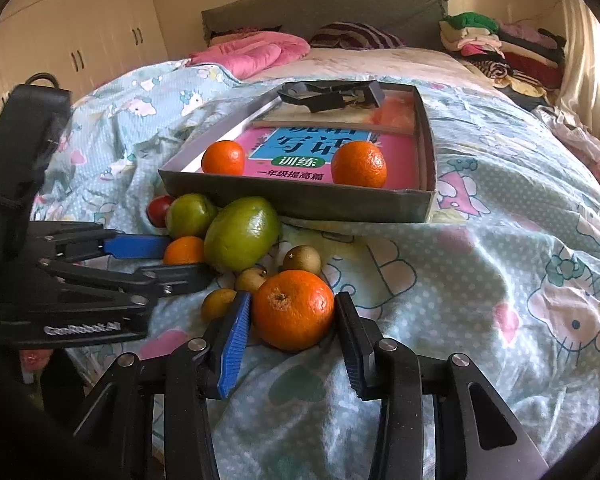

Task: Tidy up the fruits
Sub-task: 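Grasp an orange with the right gripper while the left gripper grasps another orange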

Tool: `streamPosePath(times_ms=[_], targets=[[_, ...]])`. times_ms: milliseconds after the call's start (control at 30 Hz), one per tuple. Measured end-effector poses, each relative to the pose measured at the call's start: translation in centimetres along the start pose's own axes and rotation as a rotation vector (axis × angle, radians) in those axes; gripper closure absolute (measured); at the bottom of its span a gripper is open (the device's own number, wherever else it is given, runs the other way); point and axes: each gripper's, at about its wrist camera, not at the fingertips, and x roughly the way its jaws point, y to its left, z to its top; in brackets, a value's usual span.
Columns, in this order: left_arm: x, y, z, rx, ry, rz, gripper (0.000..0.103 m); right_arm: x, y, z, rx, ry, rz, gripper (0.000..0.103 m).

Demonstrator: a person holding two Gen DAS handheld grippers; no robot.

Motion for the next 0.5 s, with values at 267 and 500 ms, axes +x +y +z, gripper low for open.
streamPosePath(times_ms=[267, 500], targets=[[-0.1, 0.0, -0.3, 0.010, -0.007, -0.032, 0.066, -0.9, 0.3, 0.3, -0.001, -0.019, 0.003, 0.059], [-1.2, 1.3, -0.6, -0.044, -0.003, -0.083, 0.067, -1.5, 0.2, 0.4, 0.018, -0.034, 0.008, 0.059]])
